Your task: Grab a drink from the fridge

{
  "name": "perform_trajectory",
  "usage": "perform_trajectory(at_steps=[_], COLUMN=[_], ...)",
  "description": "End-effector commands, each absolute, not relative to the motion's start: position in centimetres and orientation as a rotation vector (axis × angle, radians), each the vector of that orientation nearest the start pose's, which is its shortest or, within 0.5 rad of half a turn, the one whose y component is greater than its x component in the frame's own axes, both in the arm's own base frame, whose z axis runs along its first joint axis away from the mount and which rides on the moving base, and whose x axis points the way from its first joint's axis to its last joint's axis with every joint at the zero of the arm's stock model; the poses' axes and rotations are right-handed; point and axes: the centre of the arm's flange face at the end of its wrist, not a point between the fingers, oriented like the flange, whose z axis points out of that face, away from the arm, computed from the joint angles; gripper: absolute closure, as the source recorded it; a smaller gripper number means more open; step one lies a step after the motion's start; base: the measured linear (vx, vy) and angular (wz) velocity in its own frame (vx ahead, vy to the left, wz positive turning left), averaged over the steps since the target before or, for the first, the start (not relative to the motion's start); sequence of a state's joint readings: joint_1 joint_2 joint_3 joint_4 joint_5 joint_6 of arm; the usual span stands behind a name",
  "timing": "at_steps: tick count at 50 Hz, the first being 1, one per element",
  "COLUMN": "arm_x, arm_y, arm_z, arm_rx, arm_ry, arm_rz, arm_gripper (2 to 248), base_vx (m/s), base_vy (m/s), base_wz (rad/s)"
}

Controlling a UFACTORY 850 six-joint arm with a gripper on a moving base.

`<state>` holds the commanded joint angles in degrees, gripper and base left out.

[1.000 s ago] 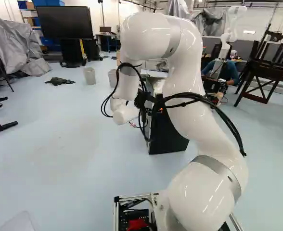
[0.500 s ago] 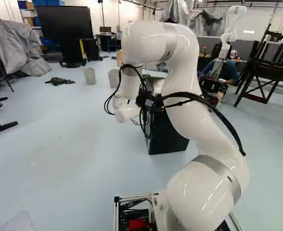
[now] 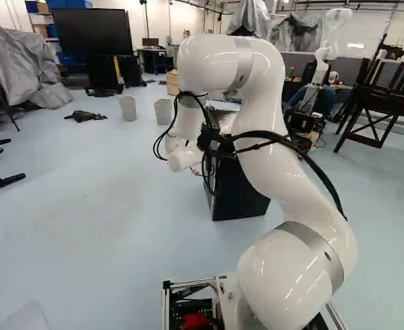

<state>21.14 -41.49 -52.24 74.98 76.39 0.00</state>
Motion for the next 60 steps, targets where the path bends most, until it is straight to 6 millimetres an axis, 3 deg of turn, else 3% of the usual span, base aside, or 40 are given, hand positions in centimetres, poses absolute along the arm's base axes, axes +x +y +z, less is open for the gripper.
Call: perform_trajectory(at_steps=[38, 60], arm_x=[51.7, 49.0], arm_y=[8.3, 7.7], arm_z=[24.9, 25.1], arm_rx=[-2.411, -2.467], arm_ry=[1.542, 1.519], arm_rz=[-2.213, -2.199], arm_gripper=[3, 3], base_vx=[0.0, 0.0], base_vy=[0.0, 0.0], base_wz=[0.0, 0.0])
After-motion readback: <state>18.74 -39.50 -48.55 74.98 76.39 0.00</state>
